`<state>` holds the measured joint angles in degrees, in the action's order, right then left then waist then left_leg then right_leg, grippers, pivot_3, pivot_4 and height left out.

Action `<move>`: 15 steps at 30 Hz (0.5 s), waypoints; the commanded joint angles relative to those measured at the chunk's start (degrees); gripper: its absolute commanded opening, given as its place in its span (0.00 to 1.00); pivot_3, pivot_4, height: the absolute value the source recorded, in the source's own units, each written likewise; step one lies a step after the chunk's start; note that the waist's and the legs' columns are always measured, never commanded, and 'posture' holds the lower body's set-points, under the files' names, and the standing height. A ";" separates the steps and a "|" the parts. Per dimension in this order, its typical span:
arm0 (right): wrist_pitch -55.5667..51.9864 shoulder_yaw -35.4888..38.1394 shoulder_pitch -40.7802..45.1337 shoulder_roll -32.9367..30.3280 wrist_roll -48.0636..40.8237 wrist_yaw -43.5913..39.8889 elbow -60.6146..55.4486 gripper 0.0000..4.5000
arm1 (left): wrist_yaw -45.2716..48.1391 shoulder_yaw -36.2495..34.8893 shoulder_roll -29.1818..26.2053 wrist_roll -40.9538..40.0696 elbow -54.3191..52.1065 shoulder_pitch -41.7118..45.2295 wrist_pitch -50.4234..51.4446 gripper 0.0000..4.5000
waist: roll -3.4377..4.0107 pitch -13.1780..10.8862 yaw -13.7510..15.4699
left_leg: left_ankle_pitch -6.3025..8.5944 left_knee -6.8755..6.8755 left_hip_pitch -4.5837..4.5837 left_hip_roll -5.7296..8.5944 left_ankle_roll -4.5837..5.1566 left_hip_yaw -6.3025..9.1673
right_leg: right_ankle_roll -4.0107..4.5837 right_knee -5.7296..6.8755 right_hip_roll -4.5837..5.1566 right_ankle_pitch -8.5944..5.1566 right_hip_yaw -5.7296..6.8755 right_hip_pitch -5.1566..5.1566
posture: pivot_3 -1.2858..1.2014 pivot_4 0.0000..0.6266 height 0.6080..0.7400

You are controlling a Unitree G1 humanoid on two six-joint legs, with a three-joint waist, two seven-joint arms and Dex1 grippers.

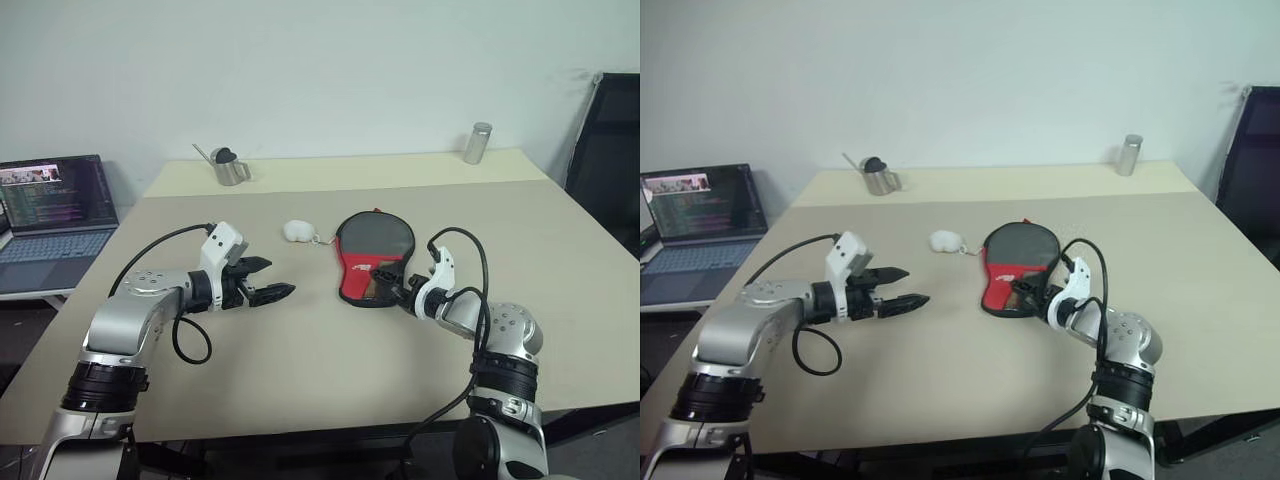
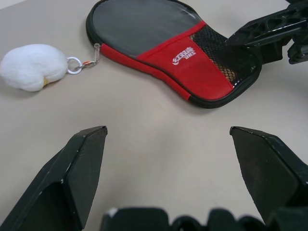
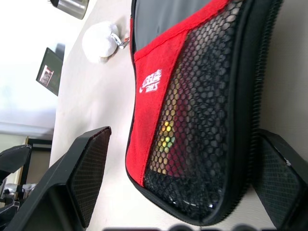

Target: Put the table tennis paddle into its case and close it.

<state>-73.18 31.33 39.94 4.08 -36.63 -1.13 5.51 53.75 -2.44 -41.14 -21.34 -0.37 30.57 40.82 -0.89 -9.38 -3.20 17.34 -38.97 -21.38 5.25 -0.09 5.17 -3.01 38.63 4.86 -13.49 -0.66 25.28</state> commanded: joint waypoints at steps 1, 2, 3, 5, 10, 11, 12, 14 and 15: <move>0.53 -1.49 0.78 0.64 -1.67 -0.27 -0.52 1.00 | -0.66 -0.07 -0.46 0.27 -1.61 0.75 -1.12 0.99 | 0.00 0.00 -0.07 | 0.00 0.00 0.00 -0.01 0.00 0.00 | 0.00 0.00 0.00 0.00 0.00 0.01 | 0.52 0.24 1.00; 0.78 -1.61 0.71 0.67 -1.62 -0.24 -0.25 1.00 | -0.80 -0.01 -0.41 0.22 -1.80 0.76 -1.04 0.99 | 0.00 0.00 -0.09 | 0.00 0.01 0.00 -0.02 0.00 -0.01 | 0.00 0.01 -0.01 0.00 -0.01 0.02 | 0.52 0.24 1.00; 1.30 -1.68 0.76 0.66 -1.38 -0.10 0.37 1.00 | -0.94 0.02 -0.36 0.14 -2.06 0.82 -0.94 0.99 | 0.00 0.00 -0.10 | 0.00 0.01 0.00 -0.02 0.00 -0.02 | 0.00 0.01 -0.01 0.00 -0.02 0.03 | 0.52 0.24 1.00; 2.21 -2.16 0.86 0.42 -0.97 -0.21 1.36 1.00 | -1.22 0.04 -0.32 0.08 -2.23 0.94 -0.95 0.99 | 0.00 0.00 -0.10 | 0.00 0.02 0.01 -0.02 0.00 -0.03 | 0.00 0.01 -0.01 0.00 -0.03 0.02 | 0.52 0.24 1.00; 4.40 -3.52 0.69 -0.09 0.10 0.88 2.83 0.80 | -2.31 0.40 -0.51 1.28 -1.31 0.88 -1.94 1.00 | 0.00 0.00 -0.10 | 0.01 0.02 0.08 -0.02 0.01 -0.10 | 0.00 0.05 -0.01 0.00 -0.09 0.00 | 0.52 0.24 1.00; 4.57 -3.82 0.46 -0.37 0.23 1.02 3.07 0.71 | -2.23 0.38 -0.46 1.17 -1.36 0.83 -1.95 1.00 | 0.00 0.00 -0.10 | 0.01 0.02 0.09 -0.02 0.01 -0.10 | 0.00 0.05 -0.01 0.00 -0.10 0.00 | 0.52 0.24 1.00; 4.67 -4.00 0.26 -0.59 0.20 1.13 3.25 0.63 | -2.13 0.36 -0.42 1.08 -1.42 0.80 -1.99 1.00 | 0.00 0.00 -0.10 | 0.01 0.02 0.09 -0.02 0.01 -0.12 | 0.00 0.05 -0.01 0.00 -0.11 0.00 | 0.52 0.24 1.00; 4.62 -4.61 -0.20 -1.09 0.21 1.13 3.26 0.47 | -2.11 0.50 -0.31 1.15 -1.20 0.94 -2.19 1.00 | 0.00 0.00 -0.10 | 0.00 0.03 0.09 -0.03 0.01 -0.14 | 0.00 0.04 -0.01 0.00 -0.13 0.01 | 0.52 0.24 1.00; 4.48 -4.89 -0.36 -1.29 0.24 1.10 3.19 0.39 | -2.13 0.61 -0.24 1.25 -0.98 1.09 -2.31 1.00 | -0.01 0.00 -0.09 | 0.01 0.03 0.09 -0.03 0.01 -0.14 | 0.00 0.04 -0.01 0.00 -0.13 0.01 | 0.52 0.24 1.00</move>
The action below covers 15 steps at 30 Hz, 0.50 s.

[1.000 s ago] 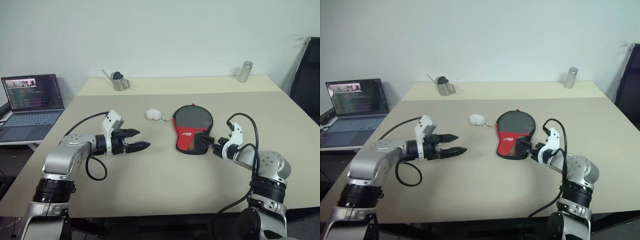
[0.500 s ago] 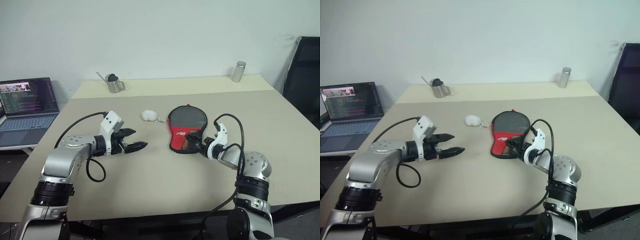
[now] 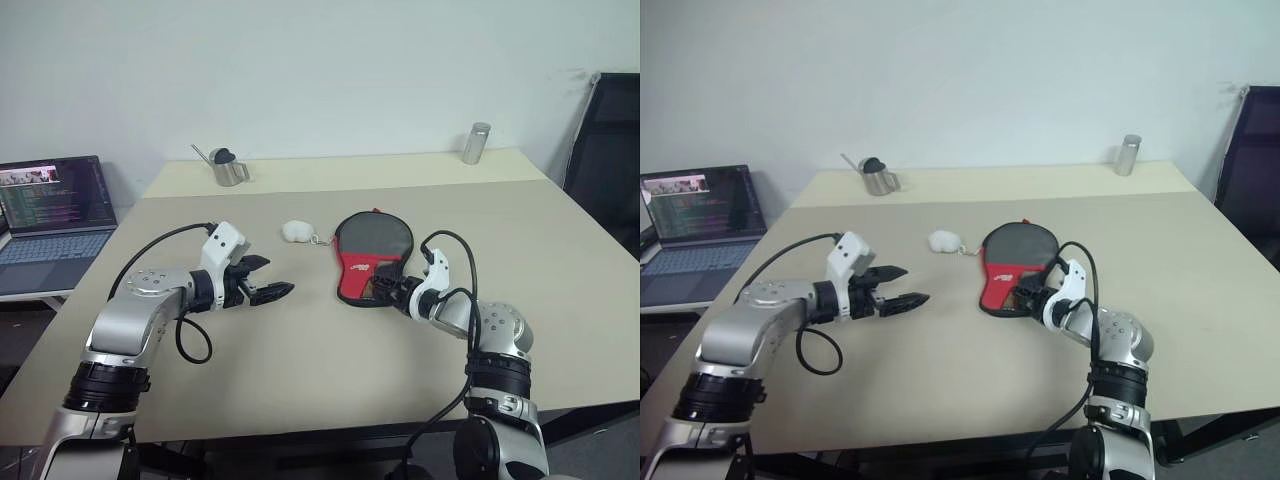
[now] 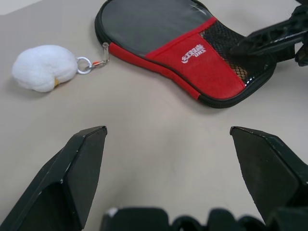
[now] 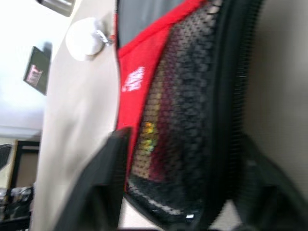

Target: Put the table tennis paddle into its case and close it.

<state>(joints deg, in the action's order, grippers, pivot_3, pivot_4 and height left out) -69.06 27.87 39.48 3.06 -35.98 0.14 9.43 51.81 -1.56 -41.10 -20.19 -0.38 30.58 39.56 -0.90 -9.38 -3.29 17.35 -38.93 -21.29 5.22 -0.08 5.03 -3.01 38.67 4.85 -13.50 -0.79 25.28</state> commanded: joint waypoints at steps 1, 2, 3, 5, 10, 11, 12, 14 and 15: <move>-0.04 -1.82 -0.23 -0.51 -0.38 -0.22 -1.12 0.30 | -0.19 -0.21 -0.22 0.16 -0.79 1.19 -1.16 1.00 | 0.00 0.00 0.01 | 0.00 0.00 0.00 0.00 0.00 0.00 | 0.00 -0.01 0.00 0.00 0.00 0.00 | 0.52 0.24 1.00; -0.96 -2.95 -0.77 -1.16 0.14 -0.12 -1.99 0.23 | -0.20 -0.09 -0.13 0.28 -0.54 1.37 -1.30 1.00 | 0.00 0.00 0.01 | 0.00 0.00 0.00 0.00 0.00 0.00 | 0.00 -0.02 0.00 0.00 0.00 0.00 | 0.52 0.24 1.00; -1.94 -3.92 -1.26 -1.74 0.43 -0.10 -2.90 0.15 | -0.22 0.06 -0.03 0.43 -0.26 1.59 -1.42 1.00 | 0.00 0.00 0.02 | 0.00 0.00 0.00 0.00 0.01 -0.01 | 0.00 -0.02 0.00 0.00 0.00 0.00 | 0.52 0.24 1.00; -5.85 -4.36 -2.34 -2.30 -1.41 -0.63 -5.94 0.01 | -0.17 0.27 0.12 0.60 0.22 1.92 -1.62 1.00 | 0.00 0.00 0.12 | 0.01 0.01 -0.01 0.00 0.01 -0.01 | 0.00 -0.03 0.00 0.00 0.00 0.00 | 0.52 0.24 1.00; -18.33 -8.70 -8.57 -8.80 -7.38 -7.40 -16.93 0.00 | 0.72 1.30 0.25 1.22 2.02 2.66 -2.76 1.00 | 0.00 0.00 0.49 | 0.02 0.03 -0.09 -0.01 0.03 0.01 | -0.02 -0.17 0.00 -0.01 0.03 0.00 | 0.52 0.24 1.00; -20.27 -9.29 -9.98 -10.56 -8.41 -8.93 -18.64 0.00 | 0.94 1.62 0.34 1.44 2.55 2.96 -3.07 1.00 | -0.01 0.00 0.58 | 0.02 0.03 -0.11 -0.01 0.04 0.01 | -0.03 -0.22 0.00 -0.02 0.04 0.00 | 0.52 0.24 1.00; -21.91 -10.05 -11.58 -12.55 -9.56 -10.74 -20.40 0.00 | 1.17 1.92 0.46 1.61 3.02 3.25 -3.36 1.00 | -0.01 0.00 0.63 | 0.03 0.03 -0.13 -0.01 0.06 0.01 | -0.03 -0.28 0.00 -0.02 0.05 -0.01 | 0.52 0.24 1.00; -23.30 -12.37 -15.16 -17.03 -12.58 -14.31 -23.68 0.00 | 1.62 2.55 0.80 1.87 4.05 4.02 -3.90 1.00 | -0.01 0.01 0.83 | 0.04 0.04 -0.16 -0.01 0.07 0.01 | -0.04 -0.38 0.00 -0.02 0.08 -0.01 | 0.52 0.24 1.00; -23.43 -13.52 -16.83 -19.03 -13.95 -15.81 -25.21 0.00 | 1.83 2.87 0.93 1.98 4.45 4.32 -4.17 1.00 | -0.02 0.01 0.99 | 0.05 0.05 -0.17 -0.02 0.08 0.04 | -0.04 -0.46 0.00 -0.01 0.13 -0.04 | 0.52 0.24 1.00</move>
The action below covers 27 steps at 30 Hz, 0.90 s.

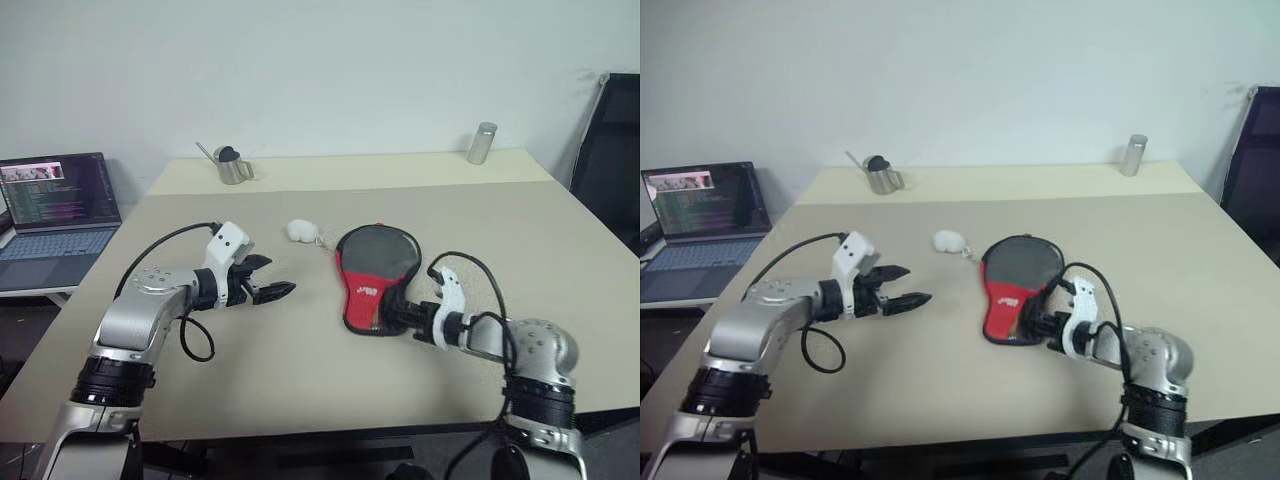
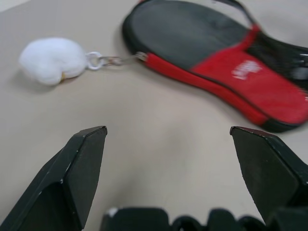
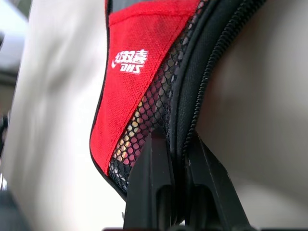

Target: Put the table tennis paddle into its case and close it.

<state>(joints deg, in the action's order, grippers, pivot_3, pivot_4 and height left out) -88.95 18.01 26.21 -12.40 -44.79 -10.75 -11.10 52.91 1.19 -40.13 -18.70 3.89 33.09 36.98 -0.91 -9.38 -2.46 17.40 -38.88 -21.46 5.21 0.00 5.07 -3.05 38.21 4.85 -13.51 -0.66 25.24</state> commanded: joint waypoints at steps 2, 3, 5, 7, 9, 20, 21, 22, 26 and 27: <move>-3.55 -5.25 -6.46 -6.66 -7.34 -6.95 -7.16 0.00 | 1.03 0.68 0.19 0.75 1.12 2.49 -2.10 1.00 | -0.02 0.01 0.18 | 0.03 0.03 -0.02 -0.01 0.05 0.04 | -0.01 -0.14 0.00 0.00 0.06 -0.05 | 0.52 0.24 1.00; -3.55 -6.24 -8.29 -8.52 -8.54 -8.02 -8.66 0.00 | 1.30 1.00 0.33 0.91 1.68 2.94 -2.40 1.00 | -0.02 0.01 0.23 | 0.04 0.03 -0.02 -0.01 0.06 0.02 | -0.01 -0.16 0.00 0.00 0.04 -0.04 | 0.52 0.24 1.00; -3.55 -7.74 -11.45 -11.41 -10.56 -9.74 -11.26 0.00 | 1.75 1.43 0.59 1.17 2.48 3.61 -2.84 1.00 | -0.04 0.02 0.42 | 0.05 0.05 -0.05 -0.02 0.07 0.02 | -0.02 -0.21 0.00 -0.01 0.05 -0.04 | 0.52 0.24 1.00; -3.55 -8.42 -13.07 -12.24 -11.10 -10.05 -12.68 0.00 | 2.11 1.80 0.72 1.58 3.38 4.18 -3.37 1.00 | -0.08 0.05 0.55 | 0.06 0.05 -0.08 -0.02 0.09 0.02 | -0.03 -0.25 0.00 -0.01 0.07 -0.05 | 0.52 0.24 1.00; -3.55 -8.46 -13.73 -12.26 -11.15 -10.26 -13.45 0.00 | 2.36 2.00 0.86 1.89 4.00 4.59 -3.74 1.00 | -0.10 0.06 0.55 | 0.07 0.05 -0.08 -0.03 0.09 0.02 | -0.04 -0.25 0.00 -0.01 0.07 -0.05 | 0.52 0.24 1.00; -2.96 -10.20 -16.84 -16.61 -11.98 -15.32 -16.86 0.00 | 3.08 2.03 0.78 2.54 4.97 5.08 -4.48 1.00 | -0.14 0.07 0.77 | 0.07 0.03 -0.12 -0.02 0.09 0.07 | -0.05 -0.29 0.02 -0.01 0.14 -0.06 | 0.52 0.24 1.00; -2.87 -10.27 -16.97 -16.88 -11.93 -15.63 -16.84 0.00 | 3.04 2.01 0.74 2.56 4.98 5.03 -4.52 1.00 | -0.14 0.08 0.77 | 0.07 0.03 -0.13 -0.02 0.09 0.08 | -0.05 -0.29 0.02 -0.01 0.14 -0.06 | 0.52 0.24 1.00; -2.84 -10.28 -17.07 -17.04 -11.92 -15.83 -16.86 0.00 | 3.01 1.96 0.71 2.51 4.87 4.94 -4.48 1.00 | -0.15 0.08 0.77 | 0.07 0.03 -0.13 -0.02 0.09 0.08 | -0.05 -0.29 0.03 -0.01 0.14 -0.06 | 0.52 0.24 1.00; -2.61 -10.44 -17.13 -17.23 -11.84 -16.23 -17.02 0.00 | 2.90 1.80 0.62 2.39 4.46 4.62 -4.30 1.00 | -0.15 0.08 0.77 | 0.07 0.02 -0.13 -0.02 0.09 0.09 | -0.05 -0.28 0.03 -0.01 0.16 -0.06 | 0.52 0.24 1.00; -2.52 -10.54 -17.02 -17.21 -11.73 -16.26 -16.93 0.00 | 2.84 1.81 0.63 2.41 4.43 4.57 -4.28 1.00 | -0.15 0.08 0.77 | 0.07 0.02 -0.13 -0.02 0.09 0.10 | -0.05 -0.28 0.03 -0.01 0.16 -0.06 | 0.52 0.24 1.00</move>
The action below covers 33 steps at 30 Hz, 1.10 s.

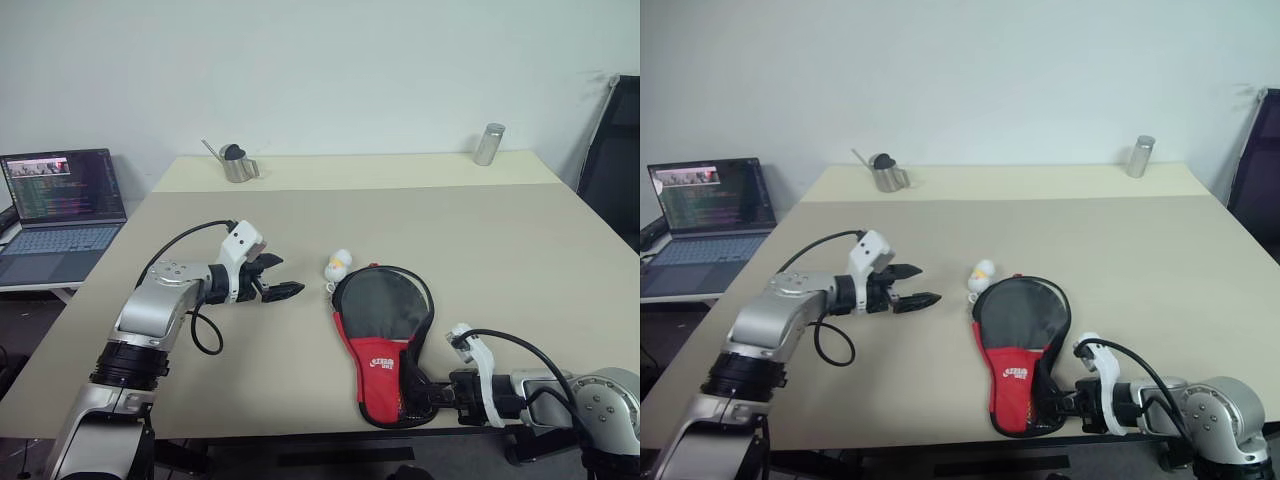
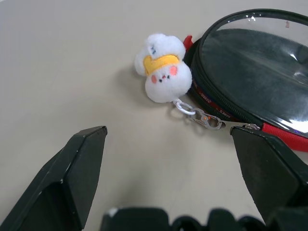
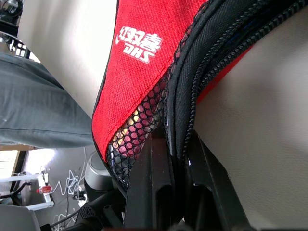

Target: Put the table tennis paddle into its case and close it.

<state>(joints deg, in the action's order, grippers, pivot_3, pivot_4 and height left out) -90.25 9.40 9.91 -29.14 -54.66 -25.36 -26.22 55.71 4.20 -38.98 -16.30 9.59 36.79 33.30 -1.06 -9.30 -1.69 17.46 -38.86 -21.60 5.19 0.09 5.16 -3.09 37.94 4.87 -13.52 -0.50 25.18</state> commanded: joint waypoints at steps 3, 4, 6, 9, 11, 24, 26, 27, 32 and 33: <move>-0.23 -2.73 -0.40 -0.97 -0.54 -1.18 -1.81 0.00 | -0.04 -1.26 -0.54 0.03 -1.23 0.82 -0.61 1.00 | 0.00 0.00 0.00 | 0.00 0.00 0.00 0.00 0.00 0.00 | 0.00 0.00 0.00 0.00 0.00 0.00 | 0.52 0.24 1.00; 1.03 -3.48 -0.28 -1.76 0.59 -1.00 -1.98 0.00 | -0.09 -1.27 -0.53 0.07 -1.09 0.92 -0.64 1.00 | 0.00 0.00 0.00 | 0.00 0.00 0.00 0.00 0.00 0.00 | 0.00 0.00 0.00 0.00 0.00 0.00 | 0.52 0.24 1.00; 3.15 -4.05 -0.46 -3.00 1.19 -1.72 -2.35 0.00 | -0.16 -1.32 -0.53 0.13 -0.86 1.06 -0.71 1.00 | -0.01 0.00 0.00 | 0.00 -0.01 0.00 0.01 0.00 0.00 | 0.00 0.00 0.00 0.00 0.00 0.00 | 0.52 0.24 1.00; 4.69 -3.15 0.21 -4.19 0.98 -2.83 -2.15 0.18 | -0.32 -1.30 -0.50 0.29 -0.56 1.23 -0.87 1.00 | -0.02 0.01 0.00 | 0.00 -0.03 0.00 0.01 0.00 0.02 | 0.00 0.00 0.00 0.00 0.02 -0.02 | 0.52 0.24 1.00; 5.58 -2.85 0.75 -5.37 1.13 -3.57 -2.17 0.33 | -0.46 -1.21 -0.36 0.42 -0.32 1.48 -0.96 1.00 | -0.03 0.01 0.01 | 0.00 -0.05 0.00 0.01 0.00 0.02 | -0.01 0.01 0.01 0.00 0.03 -0.03 | 0.52 0.24 1.00; 19.10 -0.18 -1.21 -22.43 3.66 -17.53 -5.27 0.99 | -3.06 -1.80 2.86 1.54 4.75 5.26 -3.46 1.00 | -0.13 -0.02 0.39 | -0.01 -0.13 -0.03 0.08 0.01 0.14 | -0.12 -0.04 0.05 0.07 0.13 -0.13 | 0.52 0.24 1.00; 23.01 0.36 -0.91 -24.44 4.49 -20.02 -6.24 0.99 | -4.12 -2.19 3.69 1.49 5.55 5.92 -3.56 1.00 | -0.18 -0.04 0.38 | -0.01 -0.14 -0.05 0.07 0.00 0.13 | -0.13 -0.04 0.05 0.07 0.14 -0.12 | 0.52 0.24 1.00; 24.38 0.49 -0.47 -24.85 4.68 -20.63 -6.43 0.99 | -4.43 -2.33 3.93 1.46 5.95 6.19 -3.64 1.00 | -0.19 -0.05 0.33 | -0.01 -0.14 -0.06 0.06 0.00 0.14 | -0.13 -0.05 0.05 0.07 0.16 -0.13 | 0.52 0.24 1.00; 33.78 -6.50 12.69 -14.63 15.18 -10.10 0.94 0.99 | -8.16 -2.42 7.29 2.00 9.01 8.85 -3.69 1.00 | -0.38 -0.07 0.06 | -0.02 -0.17 0.04 0.06 -0.02 0.10 | -0.15 0.02 0.04 0.13 0.11 -0.15 | 0.52 0.24 1.00; 35.44 -8.12 14.64 -11.15 17.60 -7.46 3.27 0.99 | -8.59 -2.45 8.10 1.99 9.54 9.54 -3.64 1.00 | -0.45 -0.04 0.11 | -0.03 -0.17 0.03 0.07 -0.03 0.13 | -0.16 0.03 0.05 0.16 0.11 -0.16 | 0.52 0.24 1.00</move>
<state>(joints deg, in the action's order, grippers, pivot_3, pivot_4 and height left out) -57.98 3.34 23.54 -42.61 -40.46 -36.45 -25.07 48.05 3.31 -30.93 -14.41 18.91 44.34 30.61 -1.51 -9.33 -1.59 17.42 -39.02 -21.55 5.25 0.05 5.33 -3.25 37.98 4.92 -13.36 -0.37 25.01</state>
